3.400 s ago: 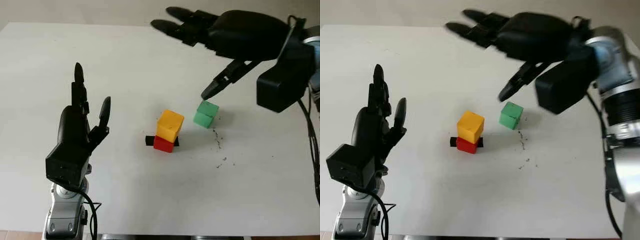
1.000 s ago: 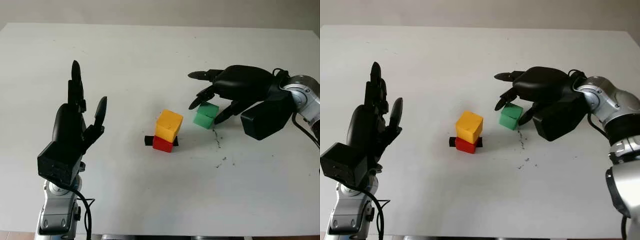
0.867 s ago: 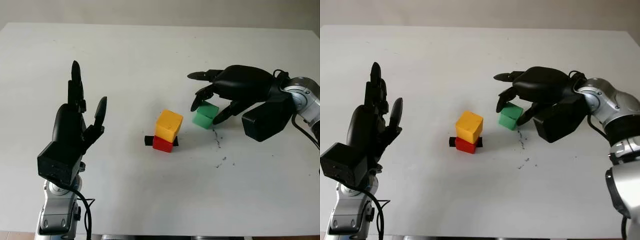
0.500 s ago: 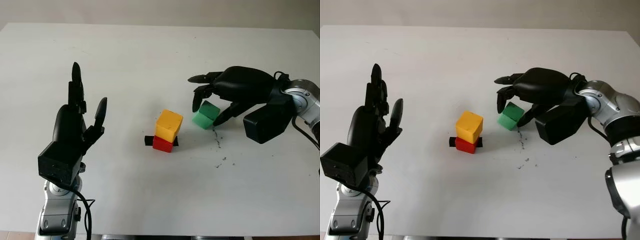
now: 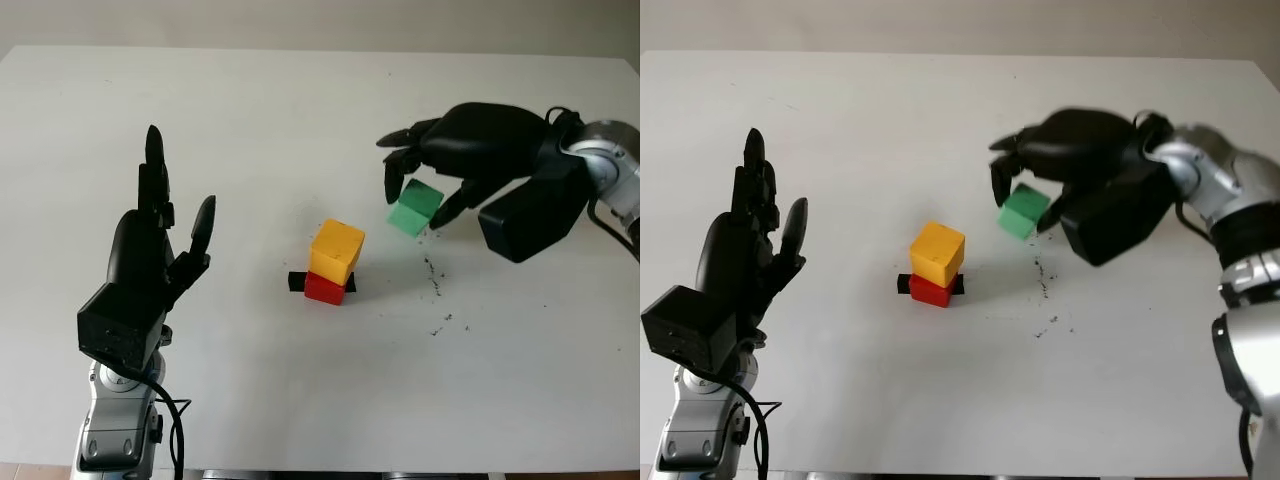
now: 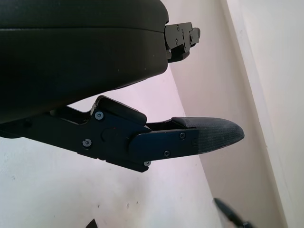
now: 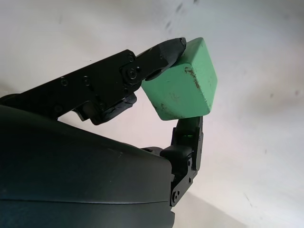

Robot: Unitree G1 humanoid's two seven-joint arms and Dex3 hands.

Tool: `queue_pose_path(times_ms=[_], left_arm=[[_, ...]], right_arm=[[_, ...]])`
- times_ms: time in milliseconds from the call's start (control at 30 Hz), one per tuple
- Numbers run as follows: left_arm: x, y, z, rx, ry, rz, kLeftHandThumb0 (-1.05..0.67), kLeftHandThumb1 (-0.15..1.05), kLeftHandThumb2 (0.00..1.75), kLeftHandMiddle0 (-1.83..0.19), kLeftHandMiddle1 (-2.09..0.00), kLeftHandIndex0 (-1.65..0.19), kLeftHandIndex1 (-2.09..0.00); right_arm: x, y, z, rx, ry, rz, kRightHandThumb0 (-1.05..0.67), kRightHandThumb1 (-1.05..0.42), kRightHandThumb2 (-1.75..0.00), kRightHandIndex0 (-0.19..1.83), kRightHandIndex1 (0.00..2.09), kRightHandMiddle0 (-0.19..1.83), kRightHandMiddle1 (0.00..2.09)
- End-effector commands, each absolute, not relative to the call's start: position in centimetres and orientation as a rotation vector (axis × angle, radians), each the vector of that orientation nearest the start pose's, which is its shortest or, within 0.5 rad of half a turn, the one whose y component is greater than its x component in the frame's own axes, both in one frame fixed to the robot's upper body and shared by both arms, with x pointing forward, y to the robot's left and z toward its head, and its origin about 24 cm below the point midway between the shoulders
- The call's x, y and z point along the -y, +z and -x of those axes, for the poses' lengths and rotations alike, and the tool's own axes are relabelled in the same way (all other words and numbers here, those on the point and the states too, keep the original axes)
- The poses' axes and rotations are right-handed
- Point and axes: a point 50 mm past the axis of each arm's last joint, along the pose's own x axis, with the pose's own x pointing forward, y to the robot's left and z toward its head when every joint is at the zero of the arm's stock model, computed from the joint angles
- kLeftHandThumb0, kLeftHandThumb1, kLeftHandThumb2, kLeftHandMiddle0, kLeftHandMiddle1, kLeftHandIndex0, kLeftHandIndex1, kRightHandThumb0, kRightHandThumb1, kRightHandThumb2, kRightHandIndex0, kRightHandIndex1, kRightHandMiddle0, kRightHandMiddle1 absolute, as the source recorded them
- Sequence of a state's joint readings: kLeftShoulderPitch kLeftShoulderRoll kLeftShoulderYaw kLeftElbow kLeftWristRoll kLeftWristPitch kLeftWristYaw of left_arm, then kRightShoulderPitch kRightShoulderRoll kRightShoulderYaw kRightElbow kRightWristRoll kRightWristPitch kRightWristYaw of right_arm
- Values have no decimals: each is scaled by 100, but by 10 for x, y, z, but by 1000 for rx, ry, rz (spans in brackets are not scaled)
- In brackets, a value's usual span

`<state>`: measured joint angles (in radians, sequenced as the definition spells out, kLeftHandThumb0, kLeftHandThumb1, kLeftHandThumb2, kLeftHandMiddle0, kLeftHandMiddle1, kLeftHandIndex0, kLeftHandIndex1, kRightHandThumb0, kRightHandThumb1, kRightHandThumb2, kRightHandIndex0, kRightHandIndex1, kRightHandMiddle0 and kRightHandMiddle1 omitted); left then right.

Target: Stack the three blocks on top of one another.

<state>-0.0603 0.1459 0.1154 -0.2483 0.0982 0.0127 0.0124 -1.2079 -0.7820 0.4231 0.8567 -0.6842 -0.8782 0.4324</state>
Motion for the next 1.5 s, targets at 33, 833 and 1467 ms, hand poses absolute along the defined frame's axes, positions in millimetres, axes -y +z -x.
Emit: queue_pose_path(times_ms=[33, 833, 1467], left_arm=[[-190, 123, -255, 314, 119, -248, -83, 105, 50, 15, -5, 15, -6], [-186, 121, -252, 302, 135, -230, -82, 105, 52, 17, -5, 15, -5], [-185, 122, -251, 299, 131, -247, -83, 105, 53, 16, -5, 15, -5]], right_arm=[[172, 296, -365, 620, 680, 1810, -40, -87, -5, 34, 7, 61, 110], [105, 367, -328, 637, 921, 1538, -47, -83, -5, 42, 9, 61, 125], [101, 342, -314, 485, 943, 1587, -41, -91, -6, 34, 4, 46, 146]])
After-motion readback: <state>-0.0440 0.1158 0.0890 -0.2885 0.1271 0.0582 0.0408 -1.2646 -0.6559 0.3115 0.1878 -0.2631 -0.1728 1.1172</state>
